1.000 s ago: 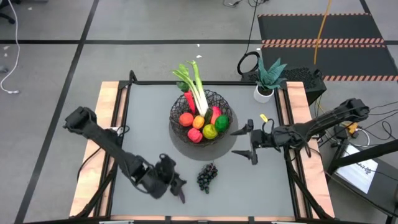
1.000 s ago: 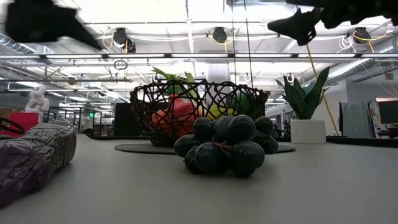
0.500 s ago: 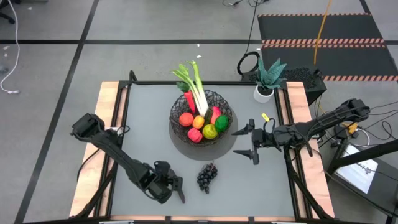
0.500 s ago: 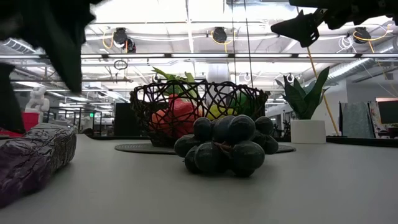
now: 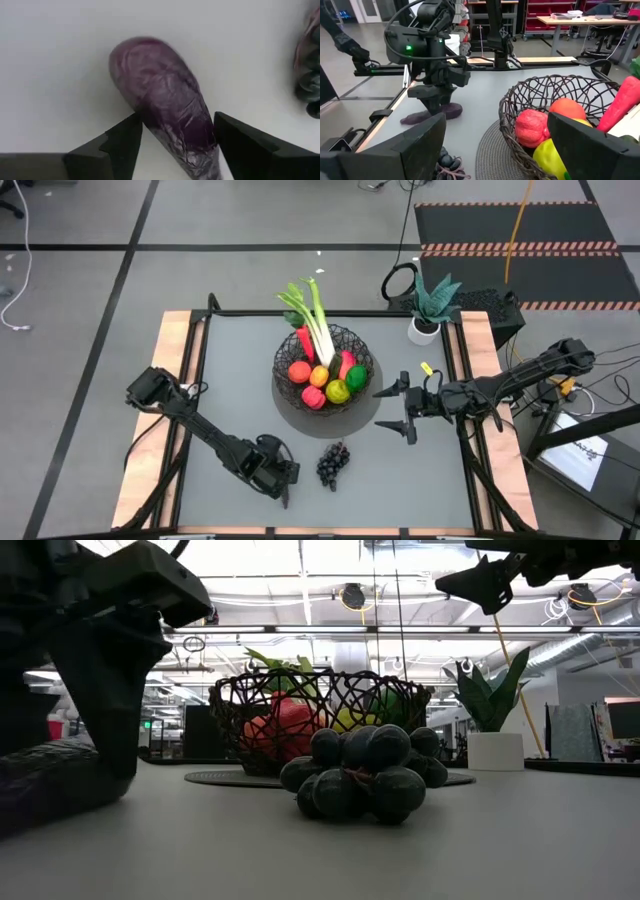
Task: Build produce basket
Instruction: Put the purple eggplant into the black woven basket
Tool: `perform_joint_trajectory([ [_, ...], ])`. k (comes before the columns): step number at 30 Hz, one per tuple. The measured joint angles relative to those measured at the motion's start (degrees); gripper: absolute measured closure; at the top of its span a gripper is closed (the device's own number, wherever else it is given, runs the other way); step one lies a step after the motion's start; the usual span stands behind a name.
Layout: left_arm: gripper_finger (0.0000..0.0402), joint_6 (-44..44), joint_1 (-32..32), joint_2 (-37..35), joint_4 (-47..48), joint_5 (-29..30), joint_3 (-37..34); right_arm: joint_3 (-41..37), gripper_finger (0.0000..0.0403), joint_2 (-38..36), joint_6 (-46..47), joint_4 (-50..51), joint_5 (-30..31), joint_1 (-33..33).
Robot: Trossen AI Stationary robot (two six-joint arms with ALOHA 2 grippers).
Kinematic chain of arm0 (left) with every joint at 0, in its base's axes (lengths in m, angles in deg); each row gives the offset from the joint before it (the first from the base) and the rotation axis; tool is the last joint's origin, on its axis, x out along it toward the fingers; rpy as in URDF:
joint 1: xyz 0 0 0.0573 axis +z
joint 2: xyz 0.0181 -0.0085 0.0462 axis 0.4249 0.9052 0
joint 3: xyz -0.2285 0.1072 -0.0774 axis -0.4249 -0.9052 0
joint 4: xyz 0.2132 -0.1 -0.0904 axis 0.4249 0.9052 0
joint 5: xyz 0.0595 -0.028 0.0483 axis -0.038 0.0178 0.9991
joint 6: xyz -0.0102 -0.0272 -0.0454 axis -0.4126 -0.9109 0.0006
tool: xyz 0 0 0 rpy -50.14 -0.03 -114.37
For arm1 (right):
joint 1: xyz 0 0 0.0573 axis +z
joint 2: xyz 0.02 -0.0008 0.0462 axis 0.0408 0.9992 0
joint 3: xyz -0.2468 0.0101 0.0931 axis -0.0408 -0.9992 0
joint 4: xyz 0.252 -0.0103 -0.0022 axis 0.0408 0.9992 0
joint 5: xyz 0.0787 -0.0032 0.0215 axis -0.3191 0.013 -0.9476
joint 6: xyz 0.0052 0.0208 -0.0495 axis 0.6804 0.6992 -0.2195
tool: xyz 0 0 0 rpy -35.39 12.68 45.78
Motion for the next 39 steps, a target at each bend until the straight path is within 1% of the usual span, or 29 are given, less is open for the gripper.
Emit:
perform_joint_trajectory([
  [7,0.0235,8.12,1.81,-0.26,-0.46,1.46,-0.02,0.00,0.0062,0.00,-0.84,0.61,0.02,0.00],
  [9,0.0252,10.24,2.10,-0.33,-0.76,1.27,-0.02,0.00,0.0062,0.00,-0.84,0.87,0.02,0.00],
  [11,0.0261,12.65,2.44,-0.95,-0.85,1.03,-0.04,0.00,0.0062,0.00,-0.84,1.26,0.02,0.00],
  [16,0.0253,18.33,3.00,-4.34,-2.12,2.36,-0.04,0.00,0.0062,0.00,-0.84,1.72,0.04,0.00],
  [21,0.0249,27.61,2.69,-9.46,-4.99,7.09,-0.04,0.00,0.0062,0.00,-0.84,1.73,0.02,0.00],
  [27,0.0248,40.90,2.27,-15.09,-6.43,15.13,-0.04,0.00,0.0062,0.02,-0.84,1.79,0.02,0.00],
  [31,0.0248,49.63,2.82,-17.38,-6.79,20.58,-0.04,0.00,0.0062,0.02,-0.84,1.79,0.00,0.00],
  [36,0.0248,62.22,4.32,-19.51,-8.22,24.31,-0.04,0.00,0.0062,0.02,-0.84,1.83,-0.04,0.00],
  [39,0.0248,73.21,5.68,-19.69,-11.59,25.46,-0.04,0.00,0.0062,0.02,-0.84,1.85,-0.04,0.00],
])
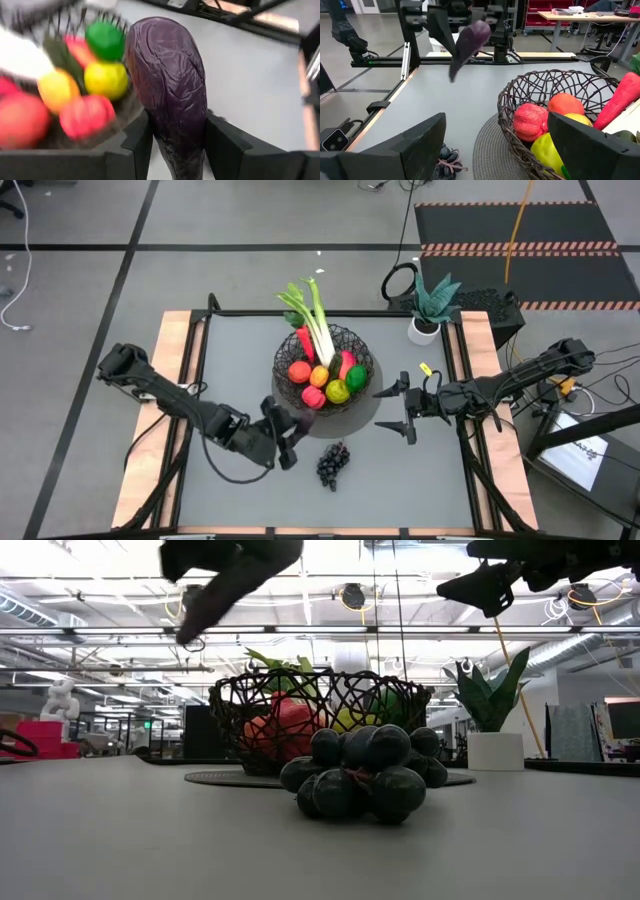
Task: Build produce basket
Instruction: Put the purple eggplant into the black woven basket
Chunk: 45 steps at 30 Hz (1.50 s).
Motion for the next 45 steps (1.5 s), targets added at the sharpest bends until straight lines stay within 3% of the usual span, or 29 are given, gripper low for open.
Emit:
perform_joint_trajectory([
  [8,0.0247,36.15,1.48,0.06,-5.71,-0.01,0.00,0.00,0.0062,0.00,-0.44,0.01,-0.02,-0.01],
  [14,0.0247,50.56,1.55,0.06,-6.86,0.09,0.00,0.00,0.0062,0.00,-1.98,0.01,-0.04,0.00],
  [21,0.0247,60.71,1.55,0.06,-6.84,0.08,0.00,0.00,0.0062,0.00,-3.98,-0.01,0.02,0.00],
  [33,0.0247,66.20,1.92,0.06,-6.86,0.11,0.00,0.00,0.0062,0.00,-4.01,-0.04,0.07,-0.01],
  [45,0.0247,57.23,4.84,0.06,-7.12,0.16,0.00,0.00,0.0062,0.00,-3.85,-0.04,0.10,-0.02],
])
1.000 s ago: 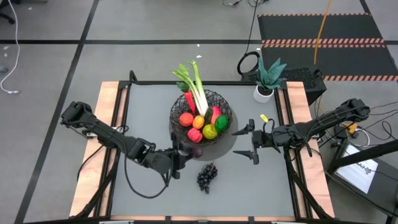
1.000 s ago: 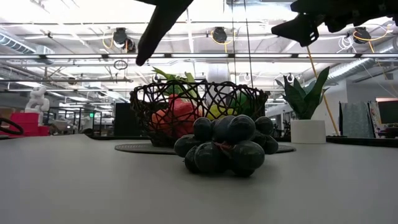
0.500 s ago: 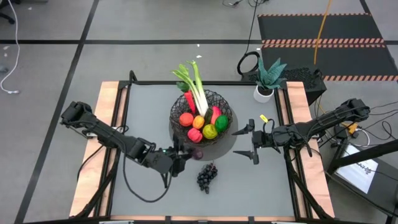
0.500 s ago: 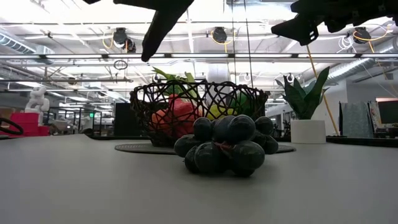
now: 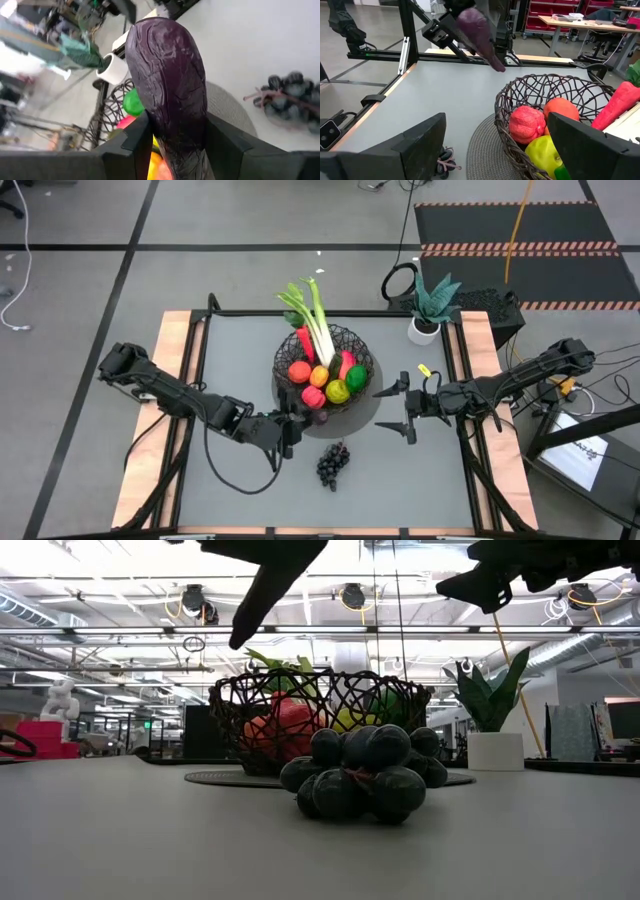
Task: Build produce basket
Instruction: Put the purple eggplant into the black woven basket
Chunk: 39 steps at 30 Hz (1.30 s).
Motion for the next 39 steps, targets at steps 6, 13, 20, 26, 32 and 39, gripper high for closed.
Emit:
perform_joint_trajectory([
  [6,0.0247,-10.30,1.74,0.00,-4.69,0.02,0.00,0.00,0.0062,0.00,0.00,0.00,0.03,0.00],
  [13,0.0247,-25.33,3.40,0.00,-11.48,0.03,0.00,0.00,0.0062,0.00,0.02,-0.02,0.03,0.00],
  [20,0.0247,-45.40,5.01,0.00,-15.38,0.04,0.00,0.00,0.0062,0.00,0.83,-0.05,0.05,0.00],
  [26,0.0247,-59.84,6.09,0.00,-15.47,-0.55,0.00,0.00,0.0062,0.00,0.87,-0.09,0.05,0.00],
  [32,0.0247,-64.98,6.28,0.00,-15.43,-1.20,0.00,0.00,0.0062,0.00,0.90,-0.09,0.05,0.01],
  [39,0.0247,-50.49,6.52,0.00,-16.28,0.52,0.00,0.00,0.0062,0.00,0.90,-0.09,0.05,0.00],
])
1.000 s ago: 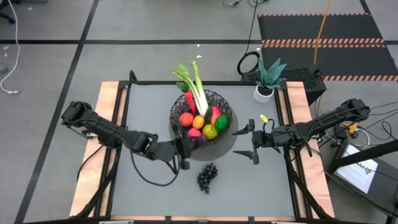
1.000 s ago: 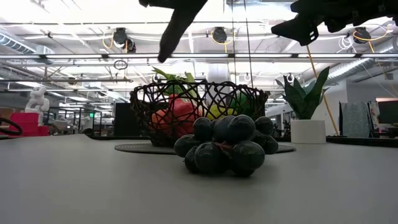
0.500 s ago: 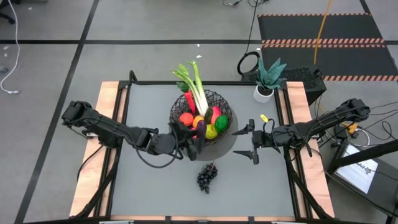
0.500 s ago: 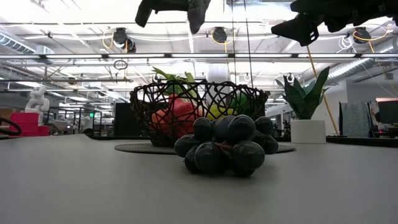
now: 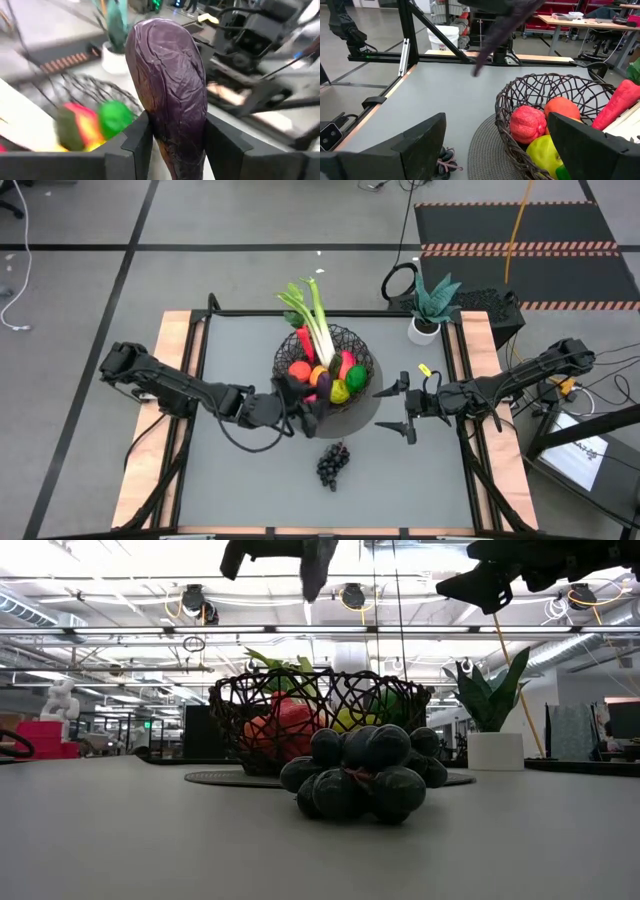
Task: Build produce basket
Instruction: Put the purple eggplant into the black woven basket, then put the black grapes into the black woven basket
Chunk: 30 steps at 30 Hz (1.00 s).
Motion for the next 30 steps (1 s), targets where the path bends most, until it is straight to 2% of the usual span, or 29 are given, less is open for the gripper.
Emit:
perform_joint_trajectory([
  [3,0.0247,7.91,1.01,0.00,-0.10,4.65,0.00,0.00,0.0062,0.00,-0.02,0.00,0.00,0.00],
  [6,0.0247,7.33,2.97,0.17,0.00,11.49,0.00,0.00,0.0062,0.00,-0.06,0.00,0.00,0.00],
  [8,0.0247,4.94,4.51,1.27,0.16,14.06,0.00,0.00,0.0062,0.00,-0.13,0.00,0.00,0.00],
  [12,0.0247,1.74,7.06,4.48,0.13,14.39,-0.04,0.00,0.0061,0.00,-0.20,0.00,0.00,0.00],
  [20,0.0241,-11.50,11.65,8.91,1.60,14.36,-0.07,0.00,0.0061,-0.02,-0.04,0.04,-0.09,0.02],
  [23,0.0219,-12.50,12.30,8.85,3.86,14.41,-0.07,0.00,0.0061,-0.02,1.02,0.79,-0.12,0.02],
  [30,0.0141,-12.49,12.90,8.83,5.03,14.93,-0.07,-0.02,0.0061,-0.02,3.56,4.27,-0.18,0.02],
])
